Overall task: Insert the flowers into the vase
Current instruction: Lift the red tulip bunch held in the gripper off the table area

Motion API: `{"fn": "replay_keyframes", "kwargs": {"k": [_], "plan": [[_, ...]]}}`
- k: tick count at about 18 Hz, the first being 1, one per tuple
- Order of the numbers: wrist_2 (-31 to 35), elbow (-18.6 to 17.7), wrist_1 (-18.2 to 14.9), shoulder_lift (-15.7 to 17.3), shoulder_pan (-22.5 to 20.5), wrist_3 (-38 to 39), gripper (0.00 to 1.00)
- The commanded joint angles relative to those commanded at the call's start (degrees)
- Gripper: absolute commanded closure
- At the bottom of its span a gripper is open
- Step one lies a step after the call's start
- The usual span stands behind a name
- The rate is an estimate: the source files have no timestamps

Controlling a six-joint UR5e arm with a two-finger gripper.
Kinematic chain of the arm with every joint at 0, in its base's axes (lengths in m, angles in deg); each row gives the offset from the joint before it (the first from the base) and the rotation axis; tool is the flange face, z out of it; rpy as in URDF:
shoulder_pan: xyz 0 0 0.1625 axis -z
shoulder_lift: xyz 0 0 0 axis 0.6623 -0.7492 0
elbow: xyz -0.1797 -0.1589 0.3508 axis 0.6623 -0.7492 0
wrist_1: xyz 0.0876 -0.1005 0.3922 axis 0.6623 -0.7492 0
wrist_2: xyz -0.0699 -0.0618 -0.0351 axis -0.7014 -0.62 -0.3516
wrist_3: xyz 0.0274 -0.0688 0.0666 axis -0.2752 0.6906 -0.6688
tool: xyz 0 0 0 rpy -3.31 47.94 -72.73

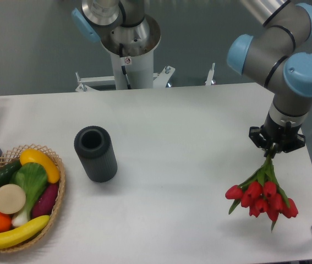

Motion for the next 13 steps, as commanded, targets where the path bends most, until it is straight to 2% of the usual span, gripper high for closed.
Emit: {"fn": "replay_keyframes", "kwargs": {"k": [9, 13], "plan": [[-1.75, -0.09, 0.62, 0.17, 1.49, 1.58, 1.00], [-8.07, -0.44, 2.19, 1.84, 2.63, 4.20, 1.00]]}}
